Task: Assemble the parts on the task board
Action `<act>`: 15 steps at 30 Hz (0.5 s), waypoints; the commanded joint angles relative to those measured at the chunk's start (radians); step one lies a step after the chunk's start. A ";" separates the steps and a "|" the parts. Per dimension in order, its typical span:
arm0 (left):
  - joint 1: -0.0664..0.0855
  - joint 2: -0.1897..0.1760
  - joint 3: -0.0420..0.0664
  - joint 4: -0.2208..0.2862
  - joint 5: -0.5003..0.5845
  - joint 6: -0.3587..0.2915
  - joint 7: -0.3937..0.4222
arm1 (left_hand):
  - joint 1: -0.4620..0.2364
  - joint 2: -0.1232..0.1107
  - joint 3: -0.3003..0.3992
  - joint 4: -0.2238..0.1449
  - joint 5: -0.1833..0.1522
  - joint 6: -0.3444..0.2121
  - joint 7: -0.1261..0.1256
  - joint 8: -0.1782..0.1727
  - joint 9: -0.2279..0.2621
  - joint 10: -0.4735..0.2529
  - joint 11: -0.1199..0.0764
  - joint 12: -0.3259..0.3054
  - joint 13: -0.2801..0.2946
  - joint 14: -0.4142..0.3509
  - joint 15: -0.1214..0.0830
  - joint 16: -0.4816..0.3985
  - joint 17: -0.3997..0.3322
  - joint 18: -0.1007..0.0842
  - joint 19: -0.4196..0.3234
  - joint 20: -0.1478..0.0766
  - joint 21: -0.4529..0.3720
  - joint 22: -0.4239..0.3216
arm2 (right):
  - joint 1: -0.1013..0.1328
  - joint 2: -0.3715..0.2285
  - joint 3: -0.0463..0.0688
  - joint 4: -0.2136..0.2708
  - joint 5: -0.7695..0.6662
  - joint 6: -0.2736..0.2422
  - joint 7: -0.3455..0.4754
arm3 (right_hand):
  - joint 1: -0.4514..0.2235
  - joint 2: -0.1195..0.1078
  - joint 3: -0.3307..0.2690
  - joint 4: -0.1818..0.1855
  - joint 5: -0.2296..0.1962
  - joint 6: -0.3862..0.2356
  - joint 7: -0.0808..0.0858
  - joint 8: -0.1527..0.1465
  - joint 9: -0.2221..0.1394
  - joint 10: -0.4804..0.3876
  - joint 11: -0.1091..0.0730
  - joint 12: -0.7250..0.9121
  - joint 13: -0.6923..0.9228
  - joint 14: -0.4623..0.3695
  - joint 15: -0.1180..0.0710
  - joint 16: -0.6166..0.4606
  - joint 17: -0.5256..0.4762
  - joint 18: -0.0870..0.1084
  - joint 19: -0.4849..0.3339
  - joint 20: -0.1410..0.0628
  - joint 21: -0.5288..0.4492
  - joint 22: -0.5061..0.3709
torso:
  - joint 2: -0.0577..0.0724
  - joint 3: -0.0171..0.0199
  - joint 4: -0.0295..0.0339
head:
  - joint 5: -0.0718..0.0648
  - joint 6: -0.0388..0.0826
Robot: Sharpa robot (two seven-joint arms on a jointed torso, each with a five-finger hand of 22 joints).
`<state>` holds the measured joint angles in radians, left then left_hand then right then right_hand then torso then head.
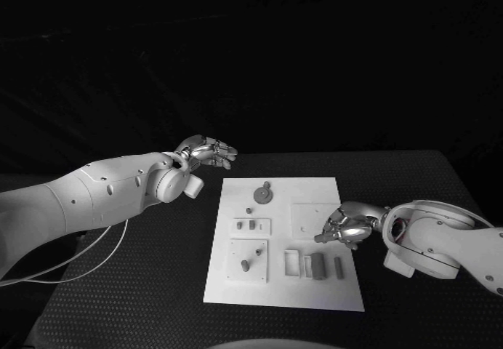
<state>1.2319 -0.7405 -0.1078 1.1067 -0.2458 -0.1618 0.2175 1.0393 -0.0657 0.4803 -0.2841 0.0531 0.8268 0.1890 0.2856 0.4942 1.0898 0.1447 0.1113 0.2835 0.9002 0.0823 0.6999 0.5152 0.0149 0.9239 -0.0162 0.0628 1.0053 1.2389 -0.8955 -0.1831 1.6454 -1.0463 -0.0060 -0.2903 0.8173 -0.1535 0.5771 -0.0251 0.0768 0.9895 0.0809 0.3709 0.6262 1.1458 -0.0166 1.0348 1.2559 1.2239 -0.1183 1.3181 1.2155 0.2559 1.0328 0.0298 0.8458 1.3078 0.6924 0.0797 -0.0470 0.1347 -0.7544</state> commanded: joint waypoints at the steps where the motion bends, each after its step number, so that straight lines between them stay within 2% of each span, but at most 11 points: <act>1: -0.001 0.001 0.000 0.005 0.007 -0.001 0.014 | 0.004 0.001 -0.005 0.003 0.000 0.008 -0.001 0.006 -0.001 0.001 -0.003 0.004 0.000 0.009 -0.001 -0.004 0.001 -0.003 0.008 -0.001 0.006 -0.001 | -0.002 -0.005 -0.005 0.017 0.034 0.088 -0.124 | -0.021 0.003 -0.001 0.009 0.002 0.010 0.002 0.007 0.015 0.004 -0.011 0.016 0.003 0.000 -0.011 0.015 -0.009 0.006 0.002 -0.008 0.008 0.023 | 0.002 -0.0019 0.0007 | -0.009 -0.001; 6: -0.002 -0.001 0.000 0.010 0.007 0.000 0.014 | 0.004 0.001 -0.005 0.003 0.000 0.008 -0.001 0.006 -0.002 0.001 -0.003 0.004 0.000 0.009 -0.001 -0.004 0.001 -0.003 0.008 -0.001 0.006 -0.001 | -0.005 -0.010 -0.018 0.015 0.042 0.122 -0.179 | -0.075 -0.001 -0.003 0.029 0.002 0.015 -0.003 0.011 0.043 0.004 -0.016 0.035 0.003 0.007 -0.016 0.045 -0.020 0.006 0.003 -0.016 0.022 0.022 | 0.002 -0.0047 0.0042 | -0.018 -0.002; 9: -0.002 -0.002 0.000 0.011 0.007 0.001 0.013 | 0.003 0.001 -0.005 0.003 0.000 0.008 -0.001 0.006 -0.002 0.001 -0.003 0.004 0.000 0.009 -0.001 -0.004 0.002 -0.003 0.008 -0.001 0.006 -0.001 | -0.011 -0.011 -0.019 0.009 0.042 0.129 -0.201 | -0.089 -0.007 0.002 0.034 0.002 0.013 -0.004 0.009 0.052 0.002 -0.016 0.039 0.001 0.004 -0.017 0.054 -0.029 0.006 0.002 -0.019 0.025 0.021 | 0.004 -0.0063 0.0053 | -0.022 -0.003; 15: -0.002 -0.002 0.000 0.014 0.010 0.010 0.012 | 0.001 0.001 -0.006 0.004 -0.001 0.008 0.000 0.006 -0.002 0.000 -0.003 0.003 0.000 0.009 -0.001 -0.005 0.002 -0.003 0.008 -0.001 0.006 -0.002 | -0.014 0.009 -0.023 0.008 0.020 0.125 -0.204 | -0.111 -0.012 0.005 0.037 0.002 0.012 -0.004 0.006 0.063 -0.001 -0.016 0.043 -0.002 -0.002 -0.017 0.064 -0.041 0.006 -0.001 -0.021 0.030 0.021 | 0.003 -0.0070 0.0039 | -0.024 -0.007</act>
<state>1.2289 -0.7440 -0.1083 1.1167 -0.2448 -0.1610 0.2179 1.0393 -0.0657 0.4773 -0.2810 0.0531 0.8268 0.1890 0.2856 0.4933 1.0898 0.1447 0.1113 0.2836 0.9002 0.0823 0.6999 0.5161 0.0149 0.9239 -0.0162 0.0628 1.0053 1.2263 -0.8911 -0.2059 1.6510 -1.0164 0.0871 -0.4658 0.7148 -0.1672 0.5812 0.0084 0.0768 0.9993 0.0774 0.3804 0.6885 1.1477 -0.0292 1.0723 1.2541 1.2274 -0.1354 1.3777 1.1752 0.2558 1.0325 0.0159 0.8730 1.3077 0.6959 0.0734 -0.0424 0.1109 -0.7594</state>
